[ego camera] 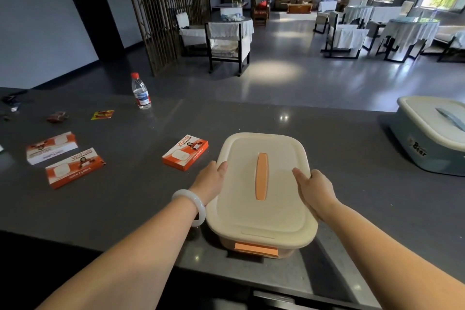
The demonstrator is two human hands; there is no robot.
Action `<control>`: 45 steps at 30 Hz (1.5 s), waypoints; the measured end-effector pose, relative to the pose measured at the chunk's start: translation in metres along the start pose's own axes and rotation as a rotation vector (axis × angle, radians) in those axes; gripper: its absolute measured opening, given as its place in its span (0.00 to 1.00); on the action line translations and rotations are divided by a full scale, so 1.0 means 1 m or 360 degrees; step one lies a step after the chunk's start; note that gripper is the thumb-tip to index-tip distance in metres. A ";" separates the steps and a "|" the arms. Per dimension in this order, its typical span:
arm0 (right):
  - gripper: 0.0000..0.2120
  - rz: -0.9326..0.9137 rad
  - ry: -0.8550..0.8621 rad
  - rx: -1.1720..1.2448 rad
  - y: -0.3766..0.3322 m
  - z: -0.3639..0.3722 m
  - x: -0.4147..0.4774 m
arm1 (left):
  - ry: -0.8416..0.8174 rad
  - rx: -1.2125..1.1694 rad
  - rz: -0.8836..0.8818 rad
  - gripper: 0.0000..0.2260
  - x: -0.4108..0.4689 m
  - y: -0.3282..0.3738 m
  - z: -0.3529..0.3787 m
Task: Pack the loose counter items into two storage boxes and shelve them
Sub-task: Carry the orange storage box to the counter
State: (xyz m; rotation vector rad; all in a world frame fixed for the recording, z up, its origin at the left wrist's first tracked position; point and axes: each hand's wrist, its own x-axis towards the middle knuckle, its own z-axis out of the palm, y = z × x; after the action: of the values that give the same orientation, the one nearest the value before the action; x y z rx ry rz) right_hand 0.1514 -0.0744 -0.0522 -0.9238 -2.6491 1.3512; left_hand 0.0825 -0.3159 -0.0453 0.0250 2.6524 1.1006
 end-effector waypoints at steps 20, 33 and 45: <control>0.22 -0.0314 -0.0179 0.0444 0.011 0.000 -0.030 | -0.0182 -0.0722 0.0172 0.30 -0.043 -0.012 -0.005; 0.22 -0.0294 -0.0017 0.0540 0.029 -0.119 -0.022 | -0.0104 -0.0873 0.0425 0.25 -0.061 0.107 0.040; 0.28 -0.0072 0.0106 0.0424 0.148 -0.207 -0.021 | -0.0284 -0.0572 0.0420 0.29 -0.079 0.162 0.183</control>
State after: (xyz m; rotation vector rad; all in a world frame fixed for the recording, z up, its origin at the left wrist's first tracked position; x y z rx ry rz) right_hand 0.2993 0.1317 -0.0287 -0.8534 -2.3509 1.5819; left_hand 0.1915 -0.0832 -0.0373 0.3922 2.3053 1.5642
